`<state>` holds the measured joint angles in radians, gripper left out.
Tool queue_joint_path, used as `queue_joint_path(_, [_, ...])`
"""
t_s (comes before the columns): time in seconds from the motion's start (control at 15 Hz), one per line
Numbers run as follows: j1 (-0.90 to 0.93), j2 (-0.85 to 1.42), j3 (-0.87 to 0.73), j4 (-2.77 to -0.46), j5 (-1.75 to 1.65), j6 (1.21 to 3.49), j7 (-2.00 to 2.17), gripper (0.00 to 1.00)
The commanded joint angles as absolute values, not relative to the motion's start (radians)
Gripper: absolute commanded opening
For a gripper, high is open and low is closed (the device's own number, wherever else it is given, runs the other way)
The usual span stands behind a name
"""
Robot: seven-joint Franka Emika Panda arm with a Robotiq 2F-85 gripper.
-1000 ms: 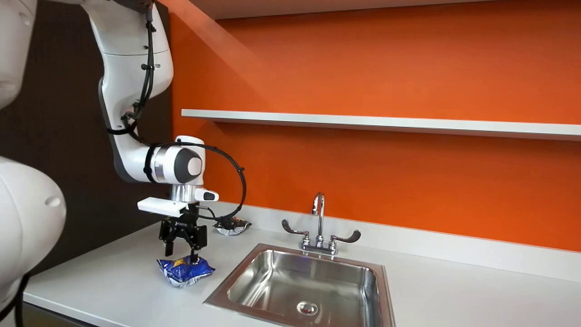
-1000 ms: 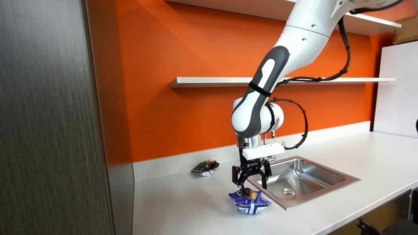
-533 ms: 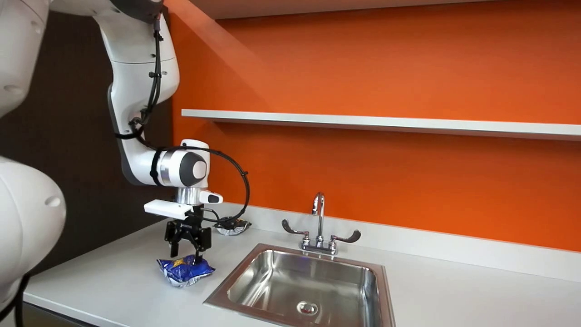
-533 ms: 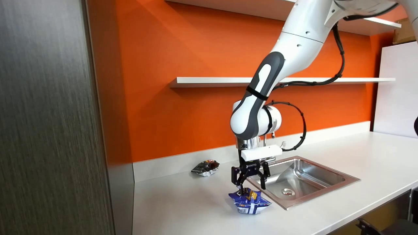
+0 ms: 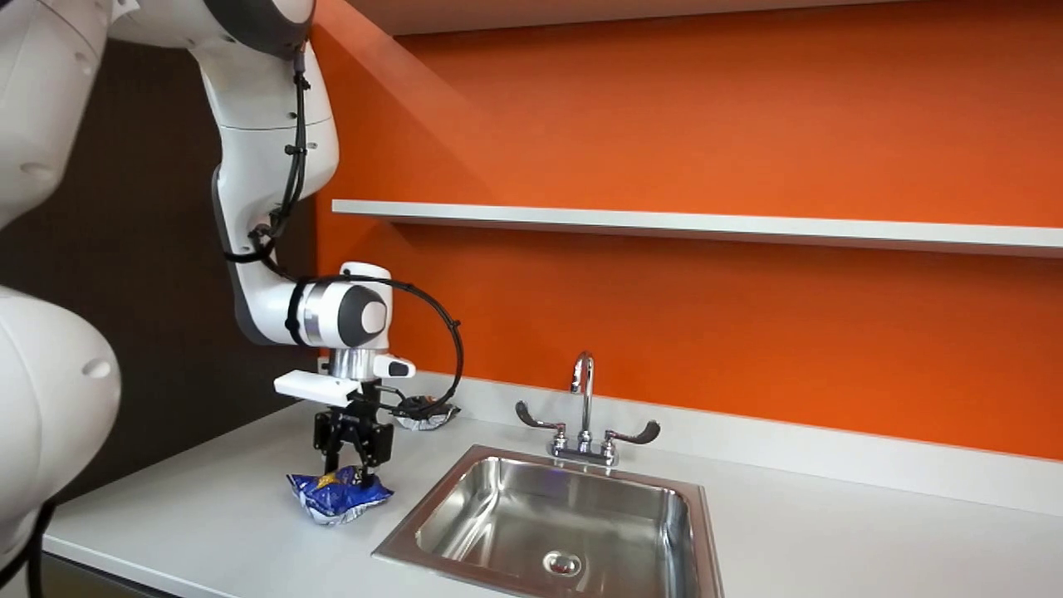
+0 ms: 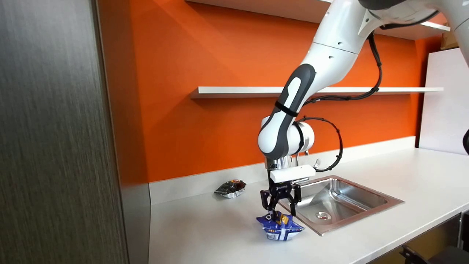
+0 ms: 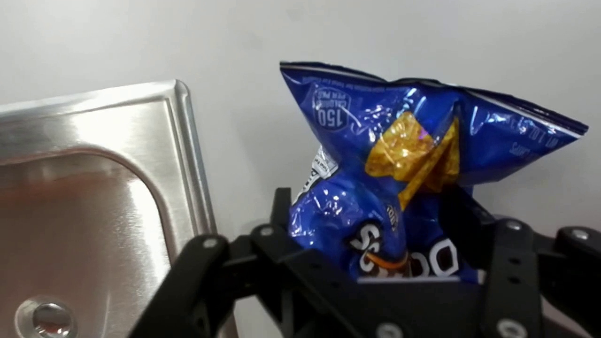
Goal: Pick up the blue object from the counter and put it on the shelf
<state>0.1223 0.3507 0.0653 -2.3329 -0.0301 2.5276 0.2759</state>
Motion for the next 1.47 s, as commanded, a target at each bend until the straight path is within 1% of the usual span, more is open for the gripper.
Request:
queue_joint_path(0.0, [0.133, 0.368, 0.054, -2.312, -0.014, 2.534, 0.281, 0.49])
queue_joint_path(0.33, [0.134, 0.365, 0.052, -2.307, -0.016, 2.533, 0.282, 0.11])
queue_joint_path(0.4, [0.134, 0.364, 0.052, -2.307, -0.017, 2.534, 0.282, 0.02])
queue_joint_path(0.47, [0.134, 0.364, 0.051, -2.306, -0.017, 2.534, 0.282, 0.0])
queue_joint_path(0.93, [0.138, 0.345, 0.044, -2.307, -0.027, 2.528, 0.289, 0.0])
queue_joint_path(1.4, [0.148, 0.183, 0.032, -2.354, -0.057, 2.504, 0.312, 0.0])
